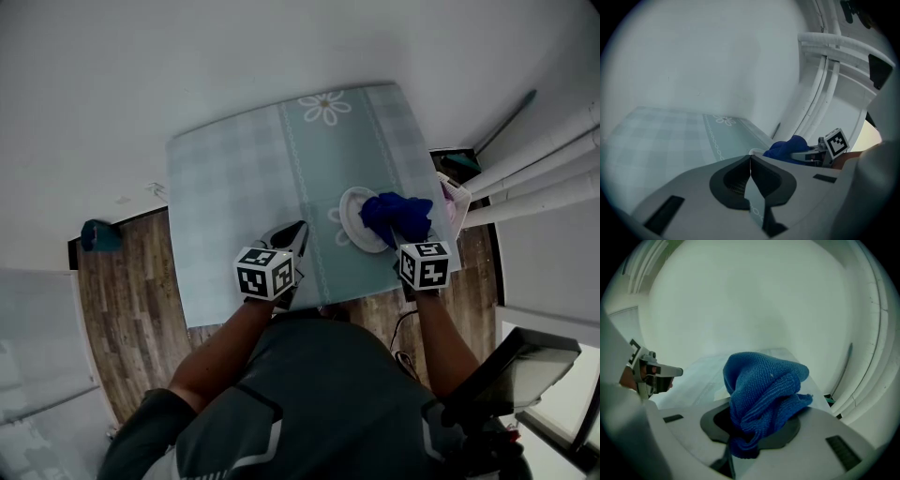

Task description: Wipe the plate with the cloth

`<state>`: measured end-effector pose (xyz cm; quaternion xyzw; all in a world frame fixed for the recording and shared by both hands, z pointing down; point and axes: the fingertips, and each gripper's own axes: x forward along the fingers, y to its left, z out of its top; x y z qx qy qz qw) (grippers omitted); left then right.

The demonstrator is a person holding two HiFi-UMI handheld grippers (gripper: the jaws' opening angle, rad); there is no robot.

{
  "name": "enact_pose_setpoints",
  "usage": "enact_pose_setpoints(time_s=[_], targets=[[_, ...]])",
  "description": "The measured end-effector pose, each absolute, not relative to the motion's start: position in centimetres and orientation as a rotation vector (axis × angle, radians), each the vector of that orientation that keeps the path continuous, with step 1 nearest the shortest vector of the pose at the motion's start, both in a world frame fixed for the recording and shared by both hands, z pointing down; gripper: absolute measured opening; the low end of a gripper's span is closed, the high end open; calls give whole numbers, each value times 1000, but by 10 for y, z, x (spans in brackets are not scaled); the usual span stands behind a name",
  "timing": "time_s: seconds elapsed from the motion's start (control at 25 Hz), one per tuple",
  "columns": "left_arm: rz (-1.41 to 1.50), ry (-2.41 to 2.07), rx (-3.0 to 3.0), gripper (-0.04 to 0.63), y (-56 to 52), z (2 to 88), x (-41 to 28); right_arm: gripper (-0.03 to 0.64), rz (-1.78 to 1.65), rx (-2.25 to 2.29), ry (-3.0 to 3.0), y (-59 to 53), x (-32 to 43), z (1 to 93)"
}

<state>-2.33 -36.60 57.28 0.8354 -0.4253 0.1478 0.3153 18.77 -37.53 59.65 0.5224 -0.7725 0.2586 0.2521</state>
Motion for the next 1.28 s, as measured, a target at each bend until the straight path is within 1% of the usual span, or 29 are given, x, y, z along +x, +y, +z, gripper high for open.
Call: enact_pose_setpoints(time_s=[0.12,0.24,0.44,0.92,1.28], targets=[[387,-1120,2198,9,-364,574,-23,101,669,1300,-2201,-353,159,582],[392,-1115,2197,9,-362,576,-23,101,677,1180,-2238,-331,128,591],[395,-1110,2203,9,-359,575,-24,101,724,1142,-2191,-323,120,626],[385,-1092,2212,9,-354,576,-20,101,782,1282,-2122,-342,165,625],[385,-1095,2214,9,-348,576,-22,101,873,1566,-2024,-354,227,622]])
